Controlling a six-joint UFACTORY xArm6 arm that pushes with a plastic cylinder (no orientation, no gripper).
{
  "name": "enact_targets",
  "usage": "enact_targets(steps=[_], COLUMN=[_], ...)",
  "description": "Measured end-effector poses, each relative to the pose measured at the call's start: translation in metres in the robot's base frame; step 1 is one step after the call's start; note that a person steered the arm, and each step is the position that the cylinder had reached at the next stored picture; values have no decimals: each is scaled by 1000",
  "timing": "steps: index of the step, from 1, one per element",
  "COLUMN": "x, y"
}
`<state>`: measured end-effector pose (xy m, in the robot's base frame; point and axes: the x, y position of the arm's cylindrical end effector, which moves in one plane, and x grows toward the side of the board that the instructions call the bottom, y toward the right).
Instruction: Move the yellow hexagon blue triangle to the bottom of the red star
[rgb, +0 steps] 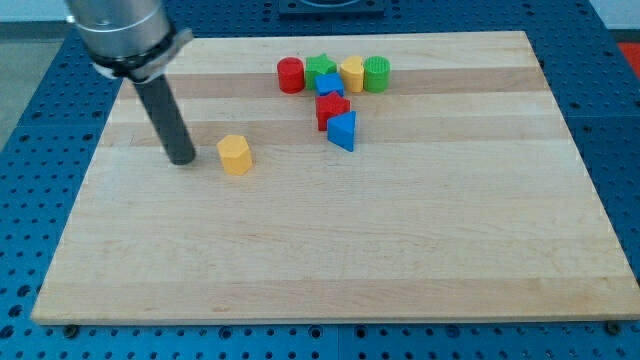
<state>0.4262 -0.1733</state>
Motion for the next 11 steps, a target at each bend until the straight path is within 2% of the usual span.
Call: enact_targets(steps=[2, 4, 6, 7, 8, 11], x=[6, 6, 6, 34, 60, 56], y=[92, 147, 157, 153, 180, 187])
